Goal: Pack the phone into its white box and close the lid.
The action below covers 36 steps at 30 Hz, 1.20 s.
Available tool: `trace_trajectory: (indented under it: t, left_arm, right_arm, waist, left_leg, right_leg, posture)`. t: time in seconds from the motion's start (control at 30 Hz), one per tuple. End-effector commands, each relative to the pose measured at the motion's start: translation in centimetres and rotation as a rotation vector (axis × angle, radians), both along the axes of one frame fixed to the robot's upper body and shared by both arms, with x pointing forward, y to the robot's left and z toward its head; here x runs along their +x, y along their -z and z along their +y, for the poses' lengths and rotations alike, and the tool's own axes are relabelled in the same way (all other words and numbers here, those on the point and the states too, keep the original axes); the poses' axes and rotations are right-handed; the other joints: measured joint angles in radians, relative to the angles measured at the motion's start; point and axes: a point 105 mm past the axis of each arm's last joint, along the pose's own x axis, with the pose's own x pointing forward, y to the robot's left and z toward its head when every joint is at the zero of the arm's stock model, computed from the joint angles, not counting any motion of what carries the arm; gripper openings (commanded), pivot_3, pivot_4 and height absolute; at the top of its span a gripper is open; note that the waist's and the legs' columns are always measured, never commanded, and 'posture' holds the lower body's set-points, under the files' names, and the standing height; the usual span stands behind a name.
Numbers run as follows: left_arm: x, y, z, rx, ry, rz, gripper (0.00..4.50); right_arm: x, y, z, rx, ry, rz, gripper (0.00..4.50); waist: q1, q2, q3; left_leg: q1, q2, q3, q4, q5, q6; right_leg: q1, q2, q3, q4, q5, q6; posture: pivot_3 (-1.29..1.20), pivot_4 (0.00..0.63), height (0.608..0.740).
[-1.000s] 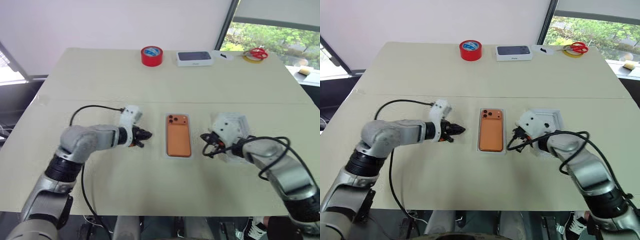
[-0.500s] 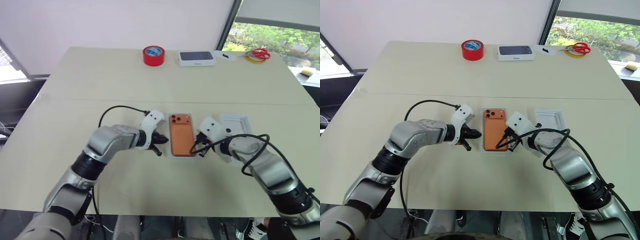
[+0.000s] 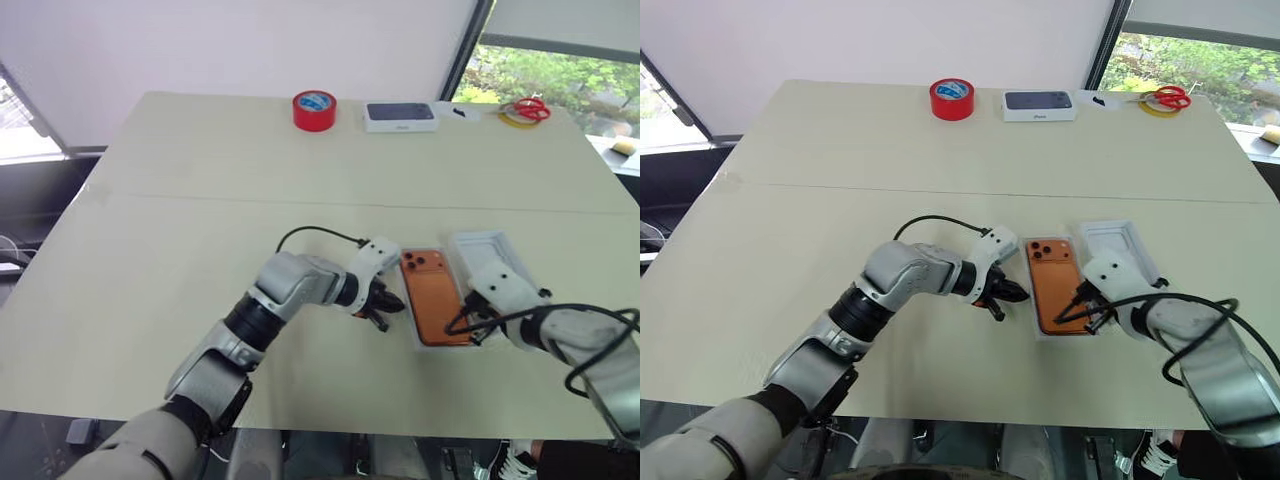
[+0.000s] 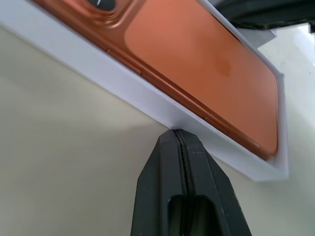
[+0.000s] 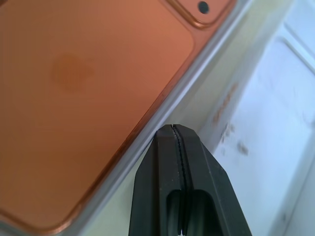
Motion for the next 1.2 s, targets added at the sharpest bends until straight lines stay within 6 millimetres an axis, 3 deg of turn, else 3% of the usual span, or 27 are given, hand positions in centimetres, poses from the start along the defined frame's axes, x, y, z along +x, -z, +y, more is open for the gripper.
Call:
trace_trajectory:
  t: [0.03,0.33,0.57,0.7,0.83,0.93,1.03,1.2]
  left_arm:
    - [-1.1,-2.0,-2.6,-0.092,0.086,-0.034,0.03]
    - [-1.5,-1.6,-1.7,-0.087,0.103,-0.016,0.03]
    - [-0.6,-1.4,-1.1,-0.078,0.046,-0.016,0.03]
    - [-0.1,-1.3,-0.5,-0.071,0.017,-0.022,0.03]
    - [0.7,-1.8,1.2,-0.087,-0.02,-0.035,0.03]
    - [1.3,-2.2,3.0,-0.096,-0.047,-0.064,0.0]
    - [1.8,-2.5,4.8,-0.078,-0.035,-0.177,0.0]
    - [1.0,-4.5,6.4,-0.166,0.121,-0.507,0.0]
  right_arm:
    - [-1.2,-0.3,1.8,0.051,-0.084,0.011,0.0]
    - [-0.8,-0.1,0.7,0.037,-0.048,-0.003,0.0]
    - [0.0,0.2,0.4,0.041,-0.047,-0.002,0.0]
    - [-0.4,-0.3,0.0,0.027,-0.05,0.003,0.0]
    - [-1.9,-2.0,-0.4,0.066,-0.066,0.023,0.0]
    - [-1.9,-3.7,-0.8,0.087,-0.054,-0.003,0.83]
    - [-1.1,-5.2,-1.1,0.106,-0.035,-0.041,2.25]
    - [0.7,-4.8,-2.6,0.173,0.116,0.027,2.25]
  waist:
    - [-0.001,0.0,0.0]
    - [-0.003,0.001,0.0]
    - [-0.004,0.001,0.0]
    - [-0.004,0.001,0.0]
    - [-0.004,0.001,-0.001]
    - [-0.007,0.002,-0.001]
    - [-0.007,0.002,-0.001]
    - [-0.004,0.002,-0.001]
  left_leg:
    - [0.0,0.0,0.0,0.0,0.0,0.001]
    - [0.0,0.0,-0.001,0.0,-0.001,0.002]
    - [0.0,0.0,-0.001,0.001,-0.001,0.001]
    - [0.0,0.0,-0.001,0.001,0.001,-0.001]
    - [0.0,0.0,-0.001,0.001,0.001,-0.001]
    - [0.001,0.001,-0.001,0.001,0.0,-0.001]
    - [0.003,0.001,-0.001,0.001,-0.001,0.002]
    - [0.003,0.002,0.0,0.001,0.001,-0.001]
  right_leg:
    - [0.0,0.0,0.0,0.0,0.0,0.0]
    - [0.0,0.0,0.0,0.0,0.0,0.0]
    - [0.0,0.0,0.0,0.001,0.0,0.0]
    - [0.0,0.0,0.0,0.001,0.0,0.0]
    - [0.0,0.0,0.0,0.001,0.0,0.0]
    - [0.001,0.001,0.0,0.002,0.0,0.0]
    - [0.002,0.001,0.0,0.002,0.0,0.0]
    - [0.003,0.001,0.001,0.002,0.0,0.0]
  posture:
    - [0.0,0.15,0.73]
    - [0.0,0.15,0.73]
    - [0.0,0.15,0.73]
    - [0.0,0.15,0.73]
    - [0.0,0.15,0.73]
    - [0.0,0.15,0.73]
    - [0.0,0.15,0.73]
    - [0.0,0.15,0.73]
